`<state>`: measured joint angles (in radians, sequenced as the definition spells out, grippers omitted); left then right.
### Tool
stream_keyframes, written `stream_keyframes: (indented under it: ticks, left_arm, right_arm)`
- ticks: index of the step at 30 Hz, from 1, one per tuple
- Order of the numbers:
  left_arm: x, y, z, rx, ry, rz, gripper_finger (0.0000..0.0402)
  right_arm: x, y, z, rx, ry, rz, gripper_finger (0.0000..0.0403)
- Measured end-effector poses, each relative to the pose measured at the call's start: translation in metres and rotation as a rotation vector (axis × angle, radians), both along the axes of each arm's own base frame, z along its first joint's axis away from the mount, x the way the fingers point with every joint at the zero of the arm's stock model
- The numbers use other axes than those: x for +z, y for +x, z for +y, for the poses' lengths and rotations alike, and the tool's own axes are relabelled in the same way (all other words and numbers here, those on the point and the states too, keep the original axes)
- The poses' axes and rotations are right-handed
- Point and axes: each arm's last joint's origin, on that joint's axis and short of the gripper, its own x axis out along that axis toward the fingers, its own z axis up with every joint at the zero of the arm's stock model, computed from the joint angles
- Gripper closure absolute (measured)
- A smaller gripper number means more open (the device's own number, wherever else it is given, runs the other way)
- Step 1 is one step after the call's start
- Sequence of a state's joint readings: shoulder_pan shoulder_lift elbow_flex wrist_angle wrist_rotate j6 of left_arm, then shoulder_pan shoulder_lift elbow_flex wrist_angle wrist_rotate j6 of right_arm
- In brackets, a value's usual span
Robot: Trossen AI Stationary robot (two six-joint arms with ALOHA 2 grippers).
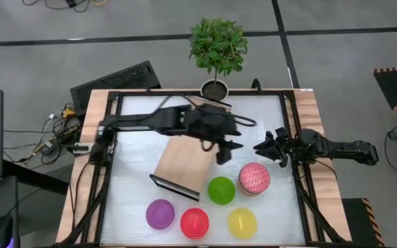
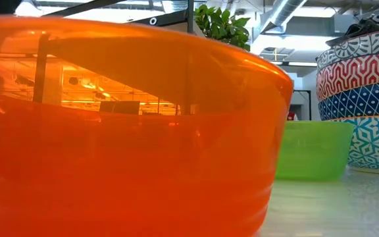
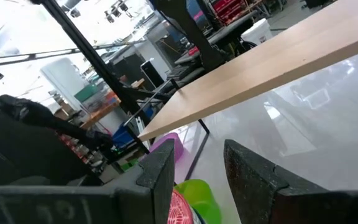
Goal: Place and stack bowls onto a shelf
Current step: Put the red patterned bowl on the shelf
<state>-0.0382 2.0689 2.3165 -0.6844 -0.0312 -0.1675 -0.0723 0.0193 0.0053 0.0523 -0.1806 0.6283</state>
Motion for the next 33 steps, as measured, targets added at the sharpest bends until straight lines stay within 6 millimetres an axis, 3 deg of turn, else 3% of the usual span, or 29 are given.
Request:
stream_keyframes:
  ticks: [10, 19, 33]
  left_arm:
    - [-0.064, 0.041, 0.000, 0.027, -0.106, 0.145, 0.0211]
    - [-0.094, 0.056, -0.003, 0.075, -0.187, 0.195, 0.0211]
    - [-0.124, 0.070, -0.021, 0.072, -0.245, 0.235, 0.0211]
  right_arm:
    - [-0.001, 0.000, -0.001, -0.034, -0.032, 0.010, 0.0239]
    - [-0.006, 0.001, -0.010, -0.222, -0.031, 0.071, 0.0239]
    - [-0.020, 0.008, -0.023, -0.337, -0.039, 0.244, 0.0239]
